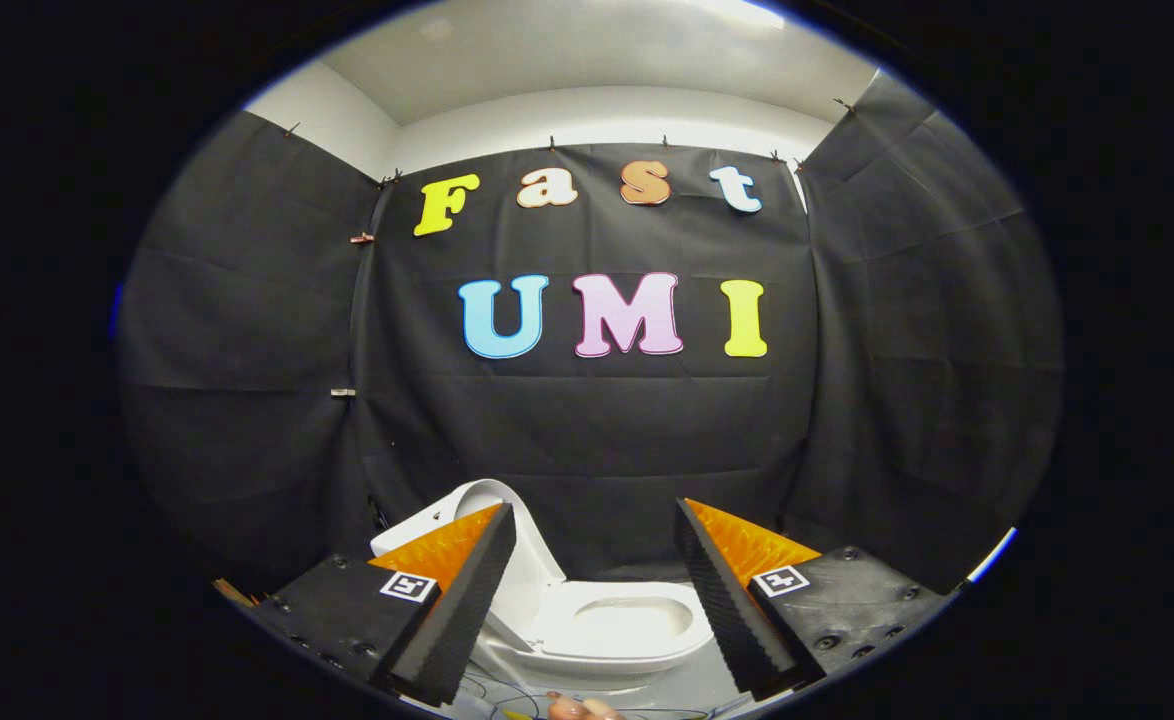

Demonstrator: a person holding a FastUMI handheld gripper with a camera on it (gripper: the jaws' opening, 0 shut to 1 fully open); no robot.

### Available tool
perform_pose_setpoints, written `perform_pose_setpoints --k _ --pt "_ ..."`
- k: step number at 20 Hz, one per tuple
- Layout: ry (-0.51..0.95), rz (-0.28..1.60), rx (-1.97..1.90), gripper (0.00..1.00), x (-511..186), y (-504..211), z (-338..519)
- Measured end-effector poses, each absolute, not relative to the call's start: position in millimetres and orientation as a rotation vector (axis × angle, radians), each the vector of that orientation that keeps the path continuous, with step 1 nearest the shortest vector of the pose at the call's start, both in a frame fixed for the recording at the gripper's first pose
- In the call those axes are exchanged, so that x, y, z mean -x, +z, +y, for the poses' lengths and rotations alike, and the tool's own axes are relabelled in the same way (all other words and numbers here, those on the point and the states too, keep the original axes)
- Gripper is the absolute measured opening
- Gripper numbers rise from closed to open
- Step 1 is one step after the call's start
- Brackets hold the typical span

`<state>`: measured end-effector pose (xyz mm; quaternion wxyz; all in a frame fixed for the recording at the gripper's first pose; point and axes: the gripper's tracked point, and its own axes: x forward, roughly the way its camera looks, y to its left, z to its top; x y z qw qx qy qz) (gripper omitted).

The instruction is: Open the toilet lid.

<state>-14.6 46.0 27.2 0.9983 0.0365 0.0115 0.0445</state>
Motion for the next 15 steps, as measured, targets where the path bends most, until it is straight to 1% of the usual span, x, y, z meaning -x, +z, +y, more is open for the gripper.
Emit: perform_pose_setpoints --k 15 --pt "0.089 0.027 -0.082 0.99 16.8 27.2 43.7"
